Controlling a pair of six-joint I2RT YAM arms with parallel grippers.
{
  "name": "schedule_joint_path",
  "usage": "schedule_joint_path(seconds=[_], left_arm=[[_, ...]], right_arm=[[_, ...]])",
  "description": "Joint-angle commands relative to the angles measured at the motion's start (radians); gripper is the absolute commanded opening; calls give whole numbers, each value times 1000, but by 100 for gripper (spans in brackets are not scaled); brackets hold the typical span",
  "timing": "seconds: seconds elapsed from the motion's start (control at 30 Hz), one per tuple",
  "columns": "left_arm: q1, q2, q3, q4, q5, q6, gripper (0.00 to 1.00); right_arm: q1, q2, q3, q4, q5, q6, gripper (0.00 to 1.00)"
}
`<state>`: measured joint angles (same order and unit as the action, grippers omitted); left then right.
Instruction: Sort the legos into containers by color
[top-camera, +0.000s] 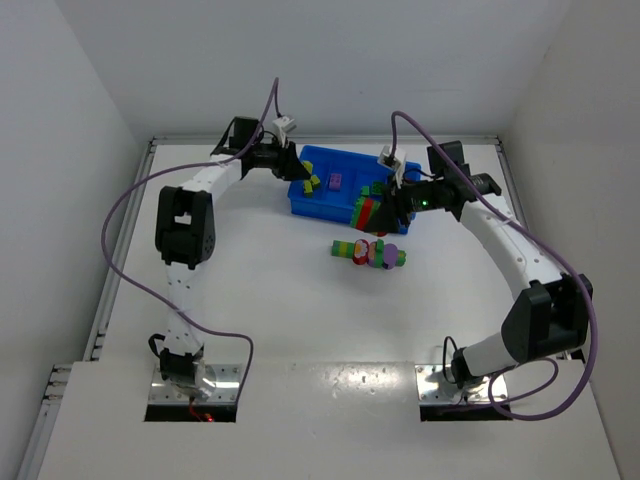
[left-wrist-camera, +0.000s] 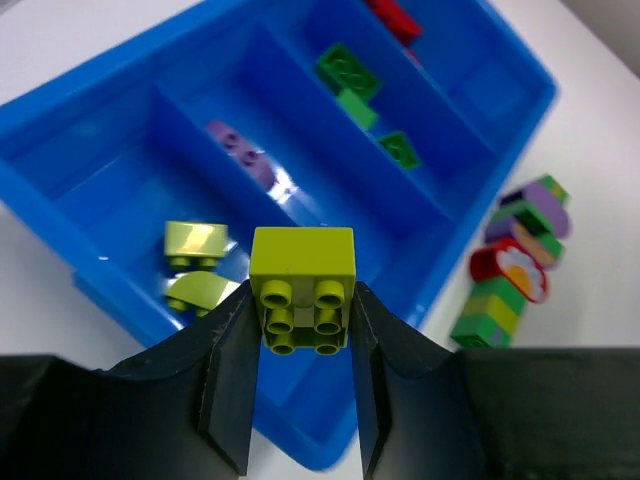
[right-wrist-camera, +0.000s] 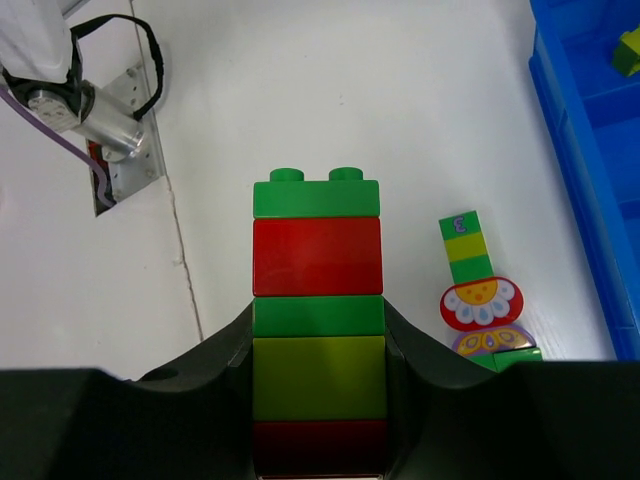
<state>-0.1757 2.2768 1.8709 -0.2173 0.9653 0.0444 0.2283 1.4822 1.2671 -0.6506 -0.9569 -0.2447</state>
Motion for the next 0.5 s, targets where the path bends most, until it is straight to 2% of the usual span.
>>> schedule_joint_path(seconds=[0.0,0.03,0.07,0.13,0.27,0.37,0.4,0.47], left_arm=[[-10,33,88,38,-127,-60,37],[-19,33,88,38,-140,-60,41],[-19,45,102,38,-154,-60,51],[-28,46,102,47,-200,-60,60],[-28,18,79,58,-200,-69,79],[-19,-60,-4,148,-17,-90,81],[-19,-88,-72,197,156,-113,79],[-19,-150,-104,254,298,-144,77]], right_arm=[[-13,-28,-2,19,-13,-22,0],[-14,-19,-2,19,-13,-22,0],[-14,-19,9,19,-13,-13,0],[-14,-10,9,28,-13,-13,0],[-14,3,31,37,-25,-4,0],[-14,24,40,37,-48,-4,0],[-14,24,51,37,-60,-4,0],[-14,35,51,46,-69,-4,0]])
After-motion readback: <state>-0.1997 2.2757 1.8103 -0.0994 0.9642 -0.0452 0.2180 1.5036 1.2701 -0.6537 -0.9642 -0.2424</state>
